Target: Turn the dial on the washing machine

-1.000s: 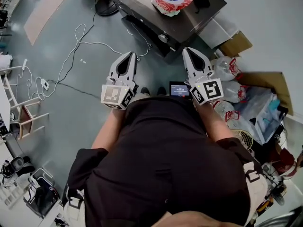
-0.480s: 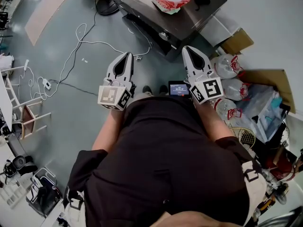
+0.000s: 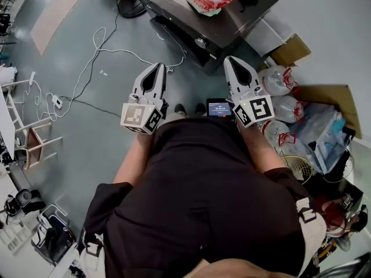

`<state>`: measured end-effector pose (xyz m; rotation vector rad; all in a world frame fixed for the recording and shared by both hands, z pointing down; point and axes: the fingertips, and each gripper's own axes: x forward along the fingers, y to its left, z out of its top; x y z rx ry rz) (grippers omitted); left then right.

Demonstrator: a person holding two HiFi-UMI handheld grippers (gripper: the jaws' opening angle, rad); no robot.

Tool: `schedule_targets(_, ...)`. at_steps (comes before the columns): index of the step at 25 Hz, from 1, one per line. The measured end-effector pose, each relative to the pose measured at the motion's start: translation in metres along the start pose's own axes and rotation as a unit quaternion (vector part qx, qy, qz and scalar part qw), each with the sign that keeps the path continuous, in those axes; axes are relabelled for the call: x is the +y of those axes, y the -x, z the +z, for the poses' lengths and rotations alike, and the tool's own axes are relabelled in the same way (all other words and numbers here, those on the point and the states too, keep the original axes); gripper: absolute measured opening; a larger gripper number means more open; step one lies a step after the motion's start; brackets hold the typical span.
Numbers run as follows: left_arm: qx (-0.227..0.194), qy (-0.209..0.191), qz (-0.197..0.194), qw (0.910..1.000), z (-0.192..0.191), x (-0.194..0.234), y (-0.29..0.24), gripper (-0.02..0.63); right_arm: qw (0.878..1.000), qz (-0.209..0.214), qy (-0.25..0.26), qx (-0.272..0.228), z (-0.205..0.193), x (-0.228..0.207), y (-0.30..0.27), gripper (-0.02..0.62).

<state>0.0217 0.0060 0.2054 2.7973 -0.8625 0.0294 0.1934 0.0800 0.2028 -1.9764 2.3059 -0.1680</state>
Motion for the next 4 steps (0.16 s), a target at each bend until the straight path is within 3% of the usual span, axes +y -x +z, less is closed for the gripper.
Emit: schedule_targets(4,0.004,0.001,0.003,1.0000,-0.0026,0.0030,-0.0003,-0.009,1.000,0.002,0.001,0.000,0.0006,-0.0011,-0.0028,0.003)
